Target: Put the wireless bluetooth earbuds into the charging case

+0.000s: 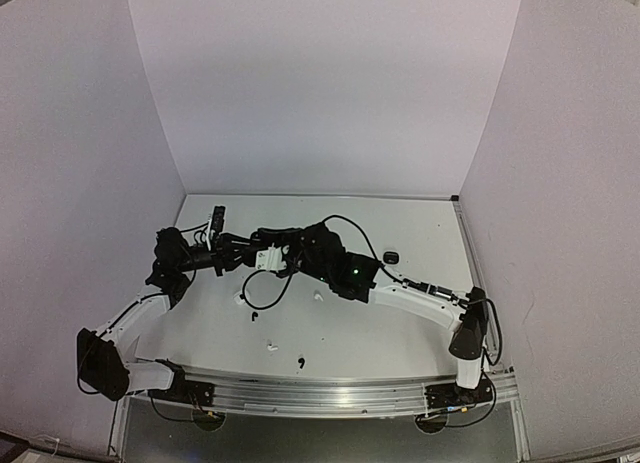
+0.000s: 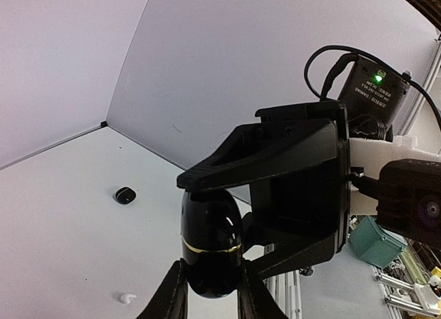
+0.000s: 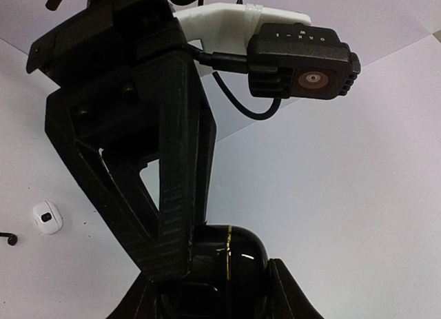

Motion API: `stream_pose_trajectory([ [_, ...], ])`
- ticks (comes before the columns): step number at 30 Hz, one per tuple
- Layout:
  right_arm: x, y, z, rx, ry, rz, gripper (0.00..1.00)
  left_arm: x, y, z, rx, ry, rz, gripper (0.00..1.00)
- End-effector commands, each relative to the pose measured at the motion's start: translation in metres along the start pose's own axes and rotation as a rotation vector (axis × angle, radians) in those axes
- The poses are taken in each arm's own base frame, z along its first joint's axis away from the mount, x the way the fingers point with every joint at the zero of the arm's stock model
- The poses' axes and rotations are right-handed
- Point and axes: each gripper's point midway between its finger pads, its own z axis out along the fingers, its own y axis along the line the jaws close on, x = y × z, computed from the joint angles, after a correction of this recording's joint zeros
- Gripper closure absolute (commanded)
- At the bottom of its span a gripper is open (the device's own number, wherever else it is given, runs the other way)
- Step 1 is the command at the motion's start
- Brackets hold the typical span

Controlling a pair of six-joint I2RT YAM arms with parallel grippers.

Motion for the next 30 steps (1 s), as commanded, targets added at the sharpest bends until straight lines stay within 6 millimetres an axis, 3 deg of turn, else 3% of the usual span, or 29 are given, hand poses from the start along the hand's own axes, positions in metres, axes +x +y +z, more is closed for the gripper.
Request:
stream_pose_trajectory([
  [1,-0.020,-0.001,0.007,0.010,-0.082,0.012,0.86,-0.017,-0.022,0.005,0.083,-0.016,0.078,0.75],
  [5,-0.026,-0.002,0.007,0.012,-0.115,0.030,0.87,-0.018,-0.025,0.006,0.102,-0.013,0.084,0.68],
  [7,-0.028,-0.005,0.007,0.023,-0.127,0.040,0.87,-0.018,-0.025,0.005,0.105,-0.012,0.084,0.69],
  [9,-0.029,-0.006,0.007,0.031,-0.133,0.044,0.88,-0.018,-0.026,0.005,0.108,-0.011,0.085,0.76],
  [12,-0.030,-0.010,0.007,0.045,-0.133,0.050,0.88,-0.017,-0.026,0.005,0.109,-0.007,0.079,0.95],
  [15,-0.030,-0.015,0.005,0.059,-0.133,0.063,0.90,-0.015,-0.027,0.004,0.109,-0.004,0.074,0.99],
  [22,-0.030,-0.024,0.003,0.097,-0.130,0.061,0.91,-0.010,-0.027,0.004,0.115,0.014,0.058,0.73],
  [30,-0.035,-0.033,0.000,0.132,-0.144,0.038,0.95,-0.009,-0.030,0.004,0.144,0.028,0.061,0.70],
])
